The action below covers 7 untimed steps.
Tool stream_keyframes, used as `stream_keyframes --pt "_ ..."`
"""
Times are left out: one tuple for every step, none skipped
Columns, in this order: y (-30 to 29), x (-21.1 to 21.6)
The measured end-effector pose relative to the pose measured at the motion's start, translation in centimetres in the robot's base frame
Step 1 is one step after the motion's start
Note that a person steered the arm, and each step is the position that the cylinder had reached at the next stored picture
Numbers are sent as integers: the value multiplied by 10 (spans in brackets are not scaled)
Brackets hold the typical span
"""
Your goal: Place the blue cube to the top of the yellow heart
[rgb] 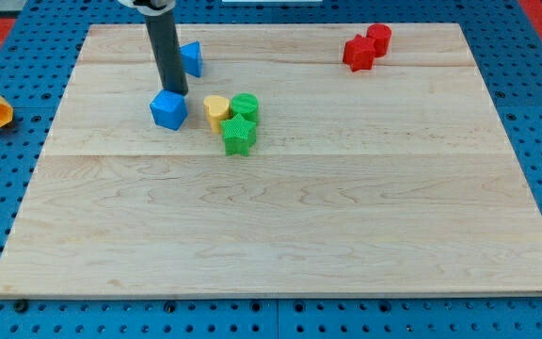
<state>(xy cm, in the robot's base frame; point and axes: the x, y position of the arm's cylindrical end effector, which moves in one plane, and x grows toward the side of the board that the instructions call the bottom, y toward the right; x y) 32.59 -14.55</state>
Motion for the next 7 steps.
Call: stream_keyframes --pt "-47 -7" --pt "-27 47" --pt "19 53" --pt "31 39" --pt "41 29" --pt "56 28" --pt "63 1"
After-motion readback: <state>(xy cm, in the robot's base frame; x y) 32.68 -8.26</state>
